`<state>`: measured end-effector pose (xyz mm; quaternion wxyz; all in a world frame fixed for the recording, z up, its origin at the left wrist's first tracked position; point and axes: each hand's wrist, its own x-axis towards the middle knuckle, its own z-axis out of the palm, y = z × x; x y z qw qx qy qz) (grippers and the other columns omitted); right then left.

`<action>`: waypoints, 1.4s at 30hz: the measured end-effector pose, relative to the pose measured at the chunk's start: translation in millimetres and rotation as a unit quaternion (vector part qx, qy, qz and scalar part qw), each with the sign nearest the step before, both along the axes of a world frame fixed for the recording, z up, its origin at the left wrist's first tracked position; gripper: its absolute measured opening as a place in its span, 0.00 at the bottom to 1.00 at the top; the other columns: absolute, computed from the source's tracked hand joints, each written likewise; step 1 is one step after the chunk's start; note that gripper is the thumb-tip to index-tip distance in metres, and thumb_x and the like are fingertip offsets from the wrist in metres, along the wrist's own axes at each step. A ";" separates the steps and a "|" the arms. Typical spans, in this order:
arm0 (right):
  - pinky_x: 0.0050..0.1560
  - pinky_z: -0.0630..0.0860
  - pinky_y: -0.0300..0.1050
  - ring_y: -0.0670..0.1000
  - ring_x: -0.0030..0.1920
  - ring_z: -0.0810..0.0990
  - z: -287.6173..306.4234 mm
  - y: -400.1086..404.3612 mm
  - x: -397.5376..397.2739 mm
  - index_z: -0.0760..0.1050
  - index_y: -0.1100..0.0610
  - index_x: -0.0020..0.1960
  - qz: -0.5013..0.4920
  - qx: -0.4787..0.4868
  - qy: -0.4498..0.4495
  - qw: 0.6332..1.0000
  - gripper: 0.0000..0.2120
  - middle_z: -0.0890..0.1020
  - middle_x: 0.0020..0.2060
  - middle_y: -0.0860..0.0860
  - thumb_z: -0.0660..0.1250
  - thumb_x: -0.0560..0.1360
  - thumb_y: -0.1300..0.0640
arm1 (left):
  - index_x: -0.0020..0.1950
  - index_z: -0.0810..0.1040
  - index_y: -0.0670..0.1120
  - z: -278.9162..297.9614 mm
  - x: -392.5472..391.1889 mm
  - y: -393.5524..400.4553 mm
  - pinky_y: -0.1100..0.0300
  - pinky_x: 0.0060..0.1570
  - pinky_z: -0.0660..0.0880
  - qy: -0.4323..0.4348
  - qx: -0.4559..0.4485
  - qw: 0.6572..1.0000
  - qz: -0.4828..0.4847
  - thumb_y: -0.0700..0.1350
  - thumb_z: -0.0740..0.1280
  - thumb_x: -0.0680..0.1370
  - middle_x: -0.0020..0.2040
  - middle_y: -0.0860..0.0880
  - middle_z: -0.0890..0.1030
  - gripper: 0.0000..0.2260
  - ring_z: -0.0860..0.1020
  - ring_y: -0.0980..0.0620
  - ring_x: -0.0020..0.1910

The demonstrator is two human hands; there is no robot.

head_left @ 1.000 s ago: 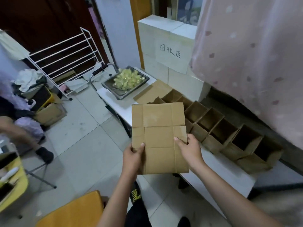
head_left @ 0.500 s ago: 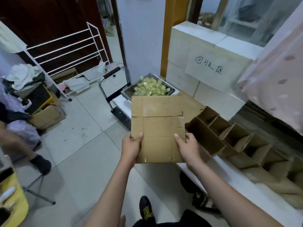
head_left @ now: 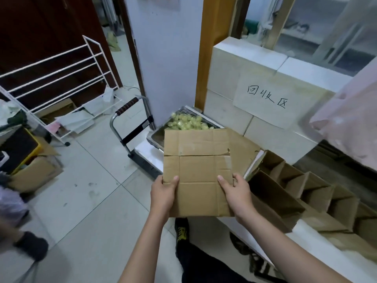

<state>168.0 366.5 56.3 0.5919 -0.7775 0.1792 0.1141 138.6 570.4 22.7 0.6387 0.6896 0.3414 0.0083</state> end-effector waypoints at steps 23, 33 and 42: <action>0.45 0.72 0.44 0.57 0.51 0.80 -48.5 -45.1 179.0 0.75 0.57 0.53 -0.279 -0.108 0.072 0.951 0.06 0.80 0.44 0.48 0.68 0.79 0.55 | 0.63 0.75 0.41 -44.8 270.4 -68.8 0.49 0.61 0.75 0.113 0.121 0.918 -0.360 0.44 0.72 0.78 0.59 0.43 0.82 0.16 0.79 0.43 0.60; 0.54 0.79 0.55 0.61 0.56 0.81 -75.6 -71.5 219.9 0.72 0.59 0.64 -0.261 -0.205 0.181 0.926 0.16 0.82 0.55 0.57 0.67 0.80 0.54 | 0.80 0.48 0.38 -91.0 289.0 -127.7 0.49 0.67 0.68 0.216 0.193 0.823 -0.488 0.45 0.58 0.83 0.72 0.33 0.66 0.29 0.71 0.35 0.67; 0.55 0.77 0.54 0.64 0.60 0.79 -122.6 -67.0 245.5 0.69 0.62 0.66 -0.279 -0.182 0.297 0.895 0.18 0.80 0.60 0.62 0.64 0.81 0.53 | 0.82 0.48 0.49 -121.2 305.8 -134.0 0.45 0.71 0.61 0.175 0.332 0.719 -0.584 0.42 0.54 0.81 0.75 0.33 0.54 0.30 0.59 0.34 0.73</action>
